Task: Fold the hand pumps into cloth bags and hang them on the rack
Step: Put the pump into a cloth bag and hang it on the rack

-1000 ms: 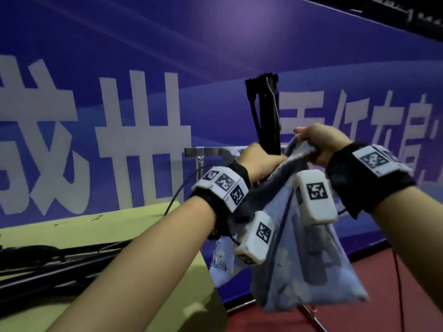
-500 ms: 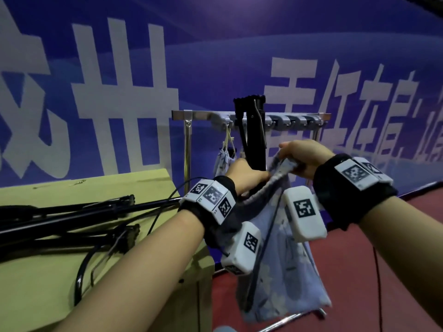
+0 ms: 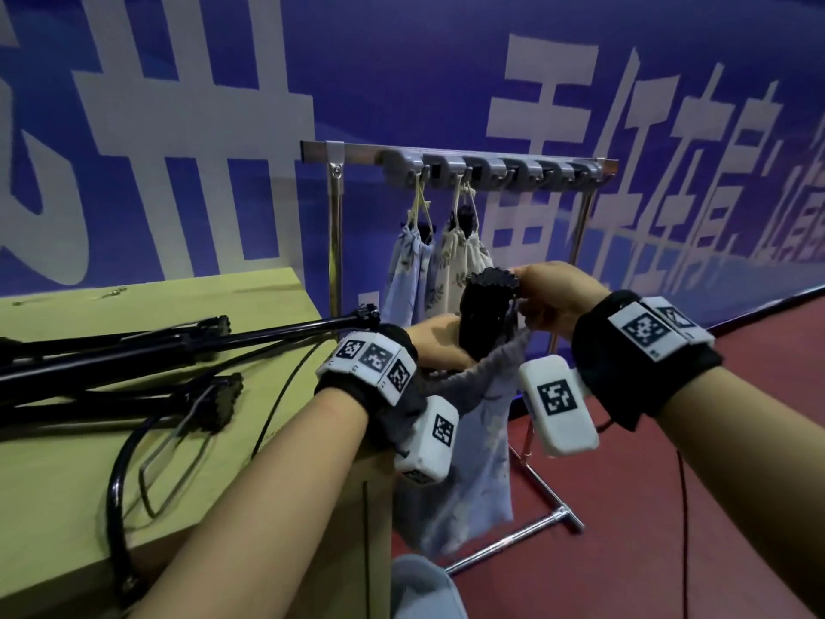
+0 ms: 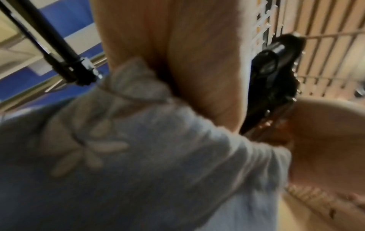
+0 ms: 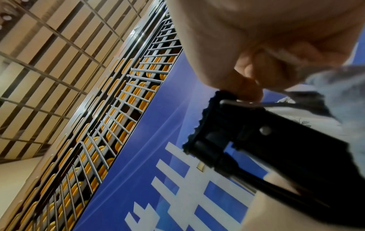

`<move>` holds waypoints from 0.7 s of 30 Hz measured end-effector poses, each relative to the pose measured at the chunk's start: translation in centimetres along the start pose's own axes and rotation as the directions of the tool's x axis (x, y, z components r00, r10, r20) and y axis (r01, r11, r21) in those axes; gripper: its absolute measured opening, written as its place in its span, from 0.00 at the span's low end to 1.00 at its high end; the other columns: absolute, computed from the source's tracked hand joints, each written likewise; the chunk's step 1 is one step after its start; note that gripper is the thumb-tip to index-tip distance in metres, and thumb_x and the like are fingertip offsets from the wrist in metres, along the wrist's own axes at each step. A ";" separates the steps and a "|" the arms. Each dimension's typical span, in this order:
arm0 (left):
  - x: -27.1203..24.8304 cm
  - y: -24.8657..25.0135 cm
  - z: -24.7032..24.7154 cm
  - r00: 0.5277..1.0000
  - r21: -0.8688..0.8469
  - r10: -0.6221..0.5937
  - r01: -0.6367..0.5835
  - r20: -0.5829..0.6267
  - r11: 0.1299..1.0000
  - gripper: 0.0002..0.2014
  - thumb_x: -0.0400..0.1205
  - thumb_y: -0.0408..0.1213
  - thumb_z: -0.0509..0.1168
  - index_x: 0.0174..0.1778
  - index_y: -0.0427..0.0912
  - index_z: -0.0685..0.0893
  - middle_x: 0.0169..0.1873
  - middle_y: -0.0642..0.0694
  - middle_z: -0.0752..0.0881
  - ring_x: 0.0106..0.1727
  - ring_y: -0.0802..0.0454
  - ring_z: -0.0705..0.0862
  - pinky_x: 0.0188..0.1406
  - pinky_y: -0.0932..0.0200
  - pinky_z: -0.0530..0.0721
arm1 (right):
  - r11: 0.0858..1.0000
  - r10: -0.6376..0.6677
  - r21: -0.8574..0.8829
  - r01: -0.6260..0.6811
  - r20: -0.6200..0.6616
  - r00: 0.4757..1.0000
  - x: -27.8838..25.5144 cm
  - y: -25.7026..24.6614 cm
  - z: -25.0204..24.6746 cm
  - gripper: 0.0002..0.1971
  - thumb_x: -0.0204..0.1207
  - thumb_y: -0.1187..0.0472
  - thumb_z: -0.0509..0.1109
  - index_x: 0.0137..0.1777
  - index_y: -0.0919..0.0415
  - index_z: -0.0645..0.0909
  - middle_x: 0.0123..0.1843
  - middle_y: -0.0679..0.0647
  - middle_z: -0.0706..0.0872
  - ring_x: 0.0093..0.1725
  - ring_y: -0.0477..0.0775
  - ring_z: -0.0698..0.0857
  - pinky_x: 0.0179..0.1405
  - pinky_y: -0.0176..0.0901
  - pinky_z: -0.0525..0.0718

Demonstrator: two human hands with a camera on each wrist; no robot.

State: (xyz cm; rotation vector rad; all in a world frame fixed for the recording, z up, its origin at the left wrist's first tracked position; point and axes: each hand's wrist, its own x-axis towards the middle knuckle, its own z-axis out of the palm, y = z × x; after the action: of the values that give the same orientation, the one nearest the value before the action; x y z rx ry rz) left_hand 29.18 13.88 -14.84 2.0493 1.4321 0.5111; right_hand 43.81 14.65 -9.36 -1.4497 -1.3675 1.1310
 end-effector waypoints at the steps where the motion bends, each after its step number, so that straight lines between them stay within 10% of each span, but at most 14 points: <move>1: 0.0 -0.2 -0.3 1.000 -0.018 0.003 -0.004 -0.008 1.000 0.05 0.77 0.23 0.66 0.43 0.34 0.77 0.35 0.41 0.79 0.31 0.57 0.74 0.31 0.64 0.72 | 1.000 -0.017 0.017 0.017 0.003 1.000 -0.2 -0.1 0.1 0.08 0.77 0.67 0.62 0.36 0.61 0.77 0.27 0.54 0.72 0.21 0.48 0.66 0.18 0.31 0.64; 5: -0.2 -2.5 -0.5 0.989 -0.234 -0.101 0.074 -0.105 0.970 0.06 0.76 0.24 0.66 0.47 0.36 0.81 0.38 0.40 0.83 0.36 0.52 0.79 0.34 0.65 0.78 | 0.980 -0.087 0.187 0.062 0.129 0.988 -1.2 -0.8 1.0 0.21 0.71 0.75 0.52 0.56 0.61 0.80 0.36 0.54 0.70 0.25 0.48 0.65 0.25 0.37 0.66; 12: 0.2 -2.7 0.1 0.992 -0.143 -0.084 0.071 -0.091 0.987 0.11 0.72 0.26 0.70 0.31 0.44 0.75 0.38 0.37 0.80 0.41 0.46 0.77 0.40 0.50 0.75 | 0.923 -0.252 -0.277 0.266 0.083 0.964 -1.9 -0.1 4.6 0.11 0.76 0.64 0.67 0.55 0.69 0.84 0.26 0.53 0.67 0.12 0.40 0.66 0.12 0.26 0.61; 16: -0.3 -2.5 -0.2 0.999 -0.090 -0.040 0.039 -0.015 0.995 0.11 0.74 0.26 0.67 0.32 0.45 0.74 0.33 0.43 0.77 0.41 0.46 0.76 0.43 0.53 0.76 | 0.822 -0.338 -0.435 0.369 0.149 0.929 -1.4 0.9 4.8 0.14 0.69 0.57 0.74 0.54 0.59 0.84 0.48 0.55 0.84 0.42 0.43 0.84 0.40 0.30 0.83; 21: -0.6 -3.1 -0.8 0.996 -0.099 -0.082 0.079 -0.027 0.992 0.22 0.81 0.20 0.56 0.70 0.39 0.74 0.54 0.45 0.78 0.52 0.53 0.78 0.34 0.71 0.76 | 0.739 -0.304 -0.613 0.279 0.065 0.950 -0.9 1.3 3.4 0.13 0.67 0.52 0.76 0.43 0.61 0.81 0.33 0.52 0.77 0.36 0.51 0.76 0.37 0.43 0.75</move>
State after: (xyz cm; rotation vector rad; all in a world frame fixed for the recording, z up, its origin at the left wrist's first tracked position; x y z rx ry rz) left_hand 26.32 14.28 -16.25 1.9063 1.4719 0.5706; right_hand 40.82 13.63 -11.42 -1.5984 -1.9733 0.4463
